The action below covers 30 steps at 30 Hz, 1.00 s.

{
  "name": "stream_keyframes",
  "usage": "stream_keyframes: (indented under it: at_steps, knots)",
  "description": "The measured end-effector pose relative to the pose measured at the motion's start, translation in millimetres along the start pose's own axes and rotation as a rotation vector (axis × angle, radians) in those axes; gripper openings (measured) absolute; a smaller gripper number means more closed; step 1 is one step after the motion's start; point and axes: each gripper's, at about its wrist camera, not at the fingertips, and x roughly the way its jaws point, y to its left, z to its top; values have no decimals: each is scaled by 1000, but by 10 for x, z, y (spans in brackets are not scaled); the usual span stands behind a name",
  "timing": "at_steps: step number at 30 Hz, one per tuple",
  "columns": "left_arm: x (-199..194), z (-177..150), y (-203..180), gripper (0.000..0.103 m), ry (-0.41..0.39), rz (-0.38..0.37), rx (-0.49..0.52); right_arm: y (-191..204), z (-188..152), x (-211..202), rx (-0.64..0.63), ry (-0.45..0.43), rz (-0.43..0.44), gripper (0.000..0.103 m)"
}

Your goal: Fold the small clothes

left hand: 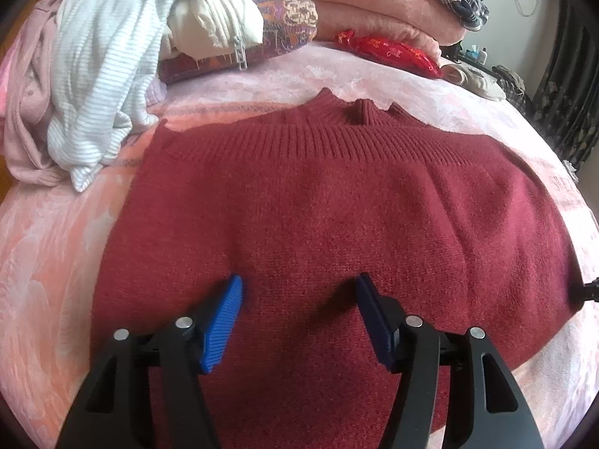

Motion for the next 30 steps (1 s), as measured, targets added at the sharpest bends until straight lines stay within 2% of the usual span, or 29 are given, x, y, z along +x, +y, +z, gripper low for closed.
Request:
stream_keyframes:
  at_steps: [5,8,10,12,13,17,23,30]
  knots:
    - [53,-13,29,65,7,-12,-1,-26,-11,74,-10,14,-11,7]
    - [28,-16,39,65,3,-18,-3,40,32,6,-24,8,-5,12]
    - [-1,-21,25,64,-3,-13,-5,104,76,-101,-37,-17,-23,20]
    - [-22,-16,1,64,-6,-10,-2,144,132,-195,-46,-45,-44,41]
    - [-34,-13,-11,64,-6,-10,-6,161,183,-263,-45,-71,-51,47]
    - [-71,5,-38,64,-12,-19,-14,203,403,-380,-37,-126,-71,62]
    - [-85,21,-54,64,-19,-18,-15,190,696,-162,-26,-100,-99,65]
    - [-77,16,-54,64,-19,-19,-14,55,849,119,30,-44,-105,66]
